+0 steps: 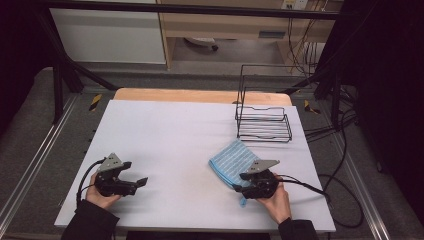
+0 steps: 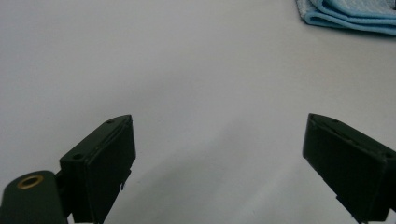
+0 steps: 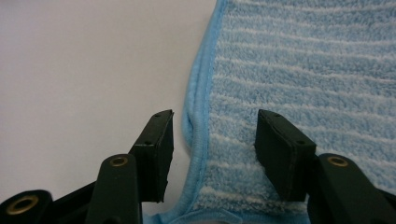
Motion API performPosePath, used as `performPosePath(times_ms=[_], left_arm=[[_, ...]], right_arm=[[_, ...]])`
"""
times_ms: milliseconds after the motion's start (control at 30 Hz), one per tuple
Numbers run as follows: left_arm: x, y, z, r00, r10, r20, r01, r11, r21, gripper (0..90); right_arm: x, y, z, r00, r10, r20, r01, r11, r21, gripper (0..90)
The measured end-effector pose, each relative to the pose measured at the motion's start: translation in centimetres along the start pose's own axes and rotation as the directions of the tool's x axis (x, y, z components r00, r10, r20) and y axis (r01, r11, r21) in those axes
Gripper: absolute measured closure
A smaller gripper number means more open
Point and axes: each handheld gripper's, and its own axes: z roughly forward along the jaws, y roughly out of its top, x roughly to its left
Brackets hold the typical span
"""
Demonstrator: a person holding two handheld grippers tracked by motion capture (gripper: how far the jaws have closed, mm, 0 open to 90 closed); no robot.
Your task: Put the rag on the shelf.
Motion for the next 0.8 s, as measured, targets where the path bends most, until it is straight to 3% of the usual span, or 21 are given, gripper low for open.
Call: performPosePath(times_ms=[367, 500, 667, 800], left_arm=[[0.0, 0.0, 0.1, 1.0000, 0.006, -0.005, -0.006, 0.9999, 0.011, 9.7], [0.0, 0.0, 0.1, 1.0000, 0.006, -0.004, -0.006, 0.9999, 0.012, 9.8], [0.0, 0.0, 0.1, 1.0000, 0.005, -0.005, -0.005, 0.9999, 0.015, 10.0], [0.0, 0.0, 0.1, 1.0000, 0.004, -0.004, -0.004, 0.9999, 0.016, 10.1]], right_arm=[[0.5, -0.3, 0.8, 0.9954, -0.076, 0.059, 0.075, 0.997, 0.019, 53.1], [0.7, -0.5, 1.0, 0.9910, -0.109, 0.079, 0.107, 0.994, 0.018, 55.0], [1.2, -0.4, 1.2, 0.9769, -0.181, 0.114, 0.177, 0.983, 0.045, 59.6], [1.1, -0.4, 1.2, 0.9761, -0.183, 0.117, 0.179, 0.983, 0.046, 67.0]])
